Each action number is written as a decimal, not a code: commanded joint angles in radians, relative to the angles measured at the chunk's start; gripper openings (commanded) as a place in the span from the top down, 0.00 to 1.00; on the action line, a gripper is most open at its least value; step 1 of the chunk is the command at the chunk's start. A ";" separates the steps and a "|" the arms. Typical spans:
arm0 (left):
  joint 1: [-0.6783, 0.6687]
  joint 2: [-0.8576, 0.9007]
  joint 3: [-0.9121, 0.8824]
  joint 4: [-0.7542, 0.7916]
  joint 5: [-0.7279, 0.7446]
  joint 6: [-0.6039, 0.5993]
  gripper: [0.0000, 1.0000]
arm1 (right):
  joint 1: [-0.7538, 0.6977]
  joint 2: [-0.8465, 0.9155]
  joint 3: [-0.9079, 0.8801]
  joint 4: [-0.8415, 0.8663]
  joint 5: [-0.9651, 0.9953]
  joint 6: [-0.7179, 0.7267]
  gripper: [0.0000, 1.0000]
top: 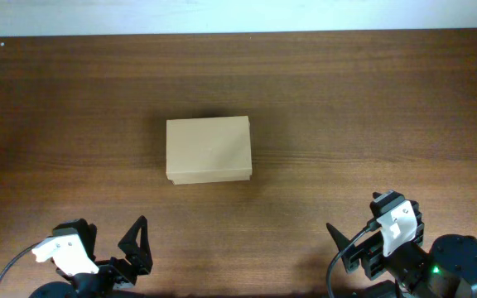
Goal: Pack container
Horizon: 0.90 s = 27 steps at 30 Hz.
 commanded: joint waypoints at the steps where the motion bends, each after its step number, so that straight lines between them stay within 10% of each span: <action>1: -0.005 -0.008 -0.006 -0.023 0.012 0.020 0.00 | -0.004 -0.008 -0.005 0.003 0.009 0.008 0.01; 27: 0.171 -0.126 -0.463 0.244 -0.221 0.180 0.00 | -0.004 -0.008 -0.005 0.003 0.009 0.008 0.01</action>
